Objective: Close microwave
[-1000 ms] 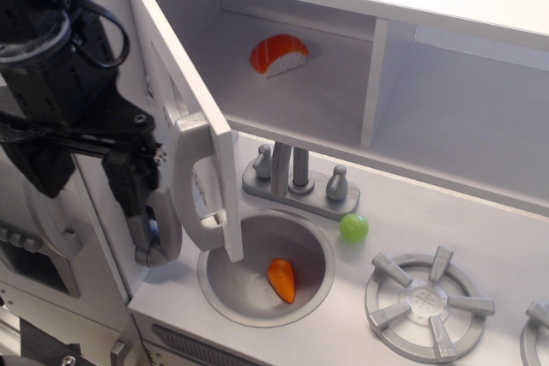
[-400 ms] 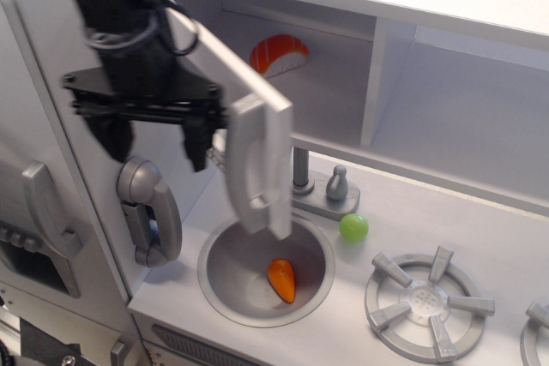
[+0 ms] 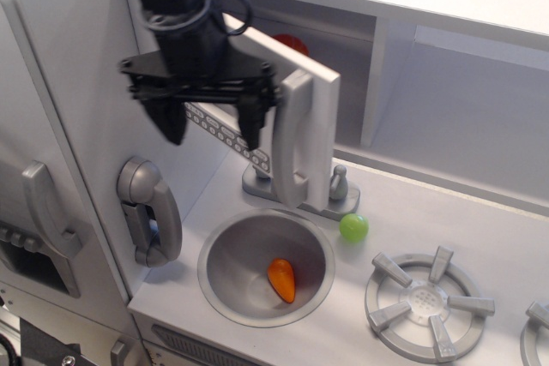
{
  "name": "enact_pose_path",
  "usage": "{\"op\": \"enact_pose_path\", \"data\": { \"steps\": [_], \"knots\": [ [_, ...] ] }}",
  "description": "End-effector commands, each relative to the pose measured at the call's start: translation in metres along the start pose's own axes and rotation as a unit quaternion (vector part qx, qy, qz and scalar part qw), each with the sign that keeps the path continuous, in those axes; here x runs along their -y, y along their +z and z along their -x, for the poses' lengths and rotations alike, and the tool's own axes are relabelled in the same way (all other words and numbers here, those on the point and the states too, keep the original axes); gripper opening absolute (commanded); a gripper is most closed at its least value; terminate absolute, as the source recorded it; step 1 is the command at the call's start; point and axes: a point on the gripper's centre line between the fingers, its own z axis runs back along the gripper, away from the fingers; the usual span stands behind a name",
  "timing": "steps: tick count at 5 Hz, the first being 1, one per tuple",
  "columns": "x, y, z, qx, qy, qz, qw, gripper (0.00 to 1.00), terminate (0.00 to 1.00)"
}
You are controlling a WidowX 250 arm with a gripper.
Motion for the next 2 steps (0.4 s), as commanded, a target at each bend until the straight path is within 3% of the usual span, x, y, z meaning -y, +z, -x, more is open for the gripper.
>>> {"op": "enact_pose_path", "data": {
  "steps": [1, 2],
  "knots": [
    [0.012, 0.012, -0.035, 0.056, 0.025, 0.028, 0.9977, 1.00, 0.00],
    [0.016, 0.015, -0.046, 0.088, 0.033, 0.039, 0.9948, 1.00, 0.00]
  ]
}}
